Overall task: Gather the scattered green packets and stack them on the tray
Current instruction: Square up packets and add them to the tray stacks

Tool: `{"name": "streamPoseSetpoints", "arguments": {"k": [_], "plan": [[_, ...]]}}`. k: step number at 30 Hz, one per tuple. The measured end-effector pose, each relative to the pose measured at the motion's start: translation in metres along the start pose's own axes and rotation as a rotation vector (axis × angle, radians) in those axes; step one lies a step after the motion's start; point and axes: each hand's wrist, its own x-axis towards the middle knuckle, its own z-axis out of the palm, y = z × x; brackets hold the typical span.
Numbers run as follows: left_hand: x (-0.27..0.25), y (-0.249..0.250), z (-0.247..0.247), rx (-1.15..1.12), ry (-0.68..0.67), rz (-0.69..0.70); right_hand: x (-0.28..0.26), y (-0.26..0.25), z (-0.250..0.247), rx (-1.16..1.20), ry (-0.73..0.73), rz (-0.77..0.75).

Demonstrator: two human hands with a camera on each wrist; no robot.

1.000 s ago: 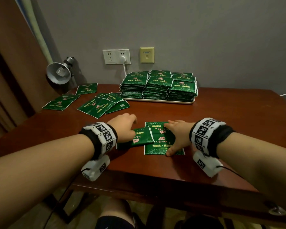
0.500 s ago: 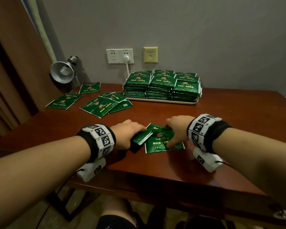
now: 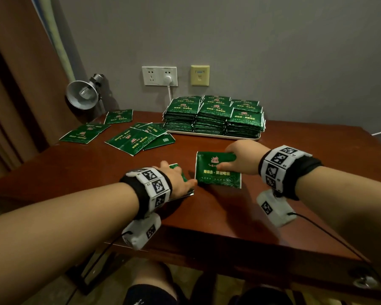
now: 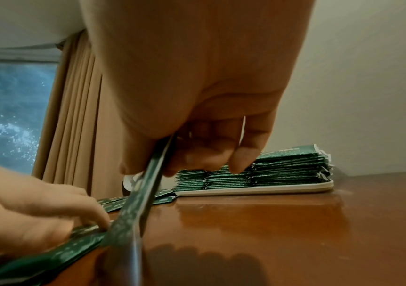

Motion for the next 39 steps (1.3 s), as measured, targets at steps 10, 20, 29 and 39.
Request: {"name": "streamPoseSetpoints", "arguments": {"k": [10, 20, 29, 39], "plan": [[0.009, -0.002, 0.002, -0.145, 0.124, 0.306, 0.004, 0.010, 0.009, -0.033, -0.069, 0.065], [0.028, -0.014, -0.004, -0.209, 0.125, 0.250, 0.017, -0.002, 0.031, -0.162, -0.240, 0.023], [0.024, -0.024, -0.003, 0.044, 0.124, 0.417, 0.017, -0.008, 0.030, -0.152, -0.228, 0.013], [0.021, -0.030, -0.004, -0.086, 0.143, 0.489, 0.007, -0.006, 0.030, -0.208, -0.148, -0.043]]}}
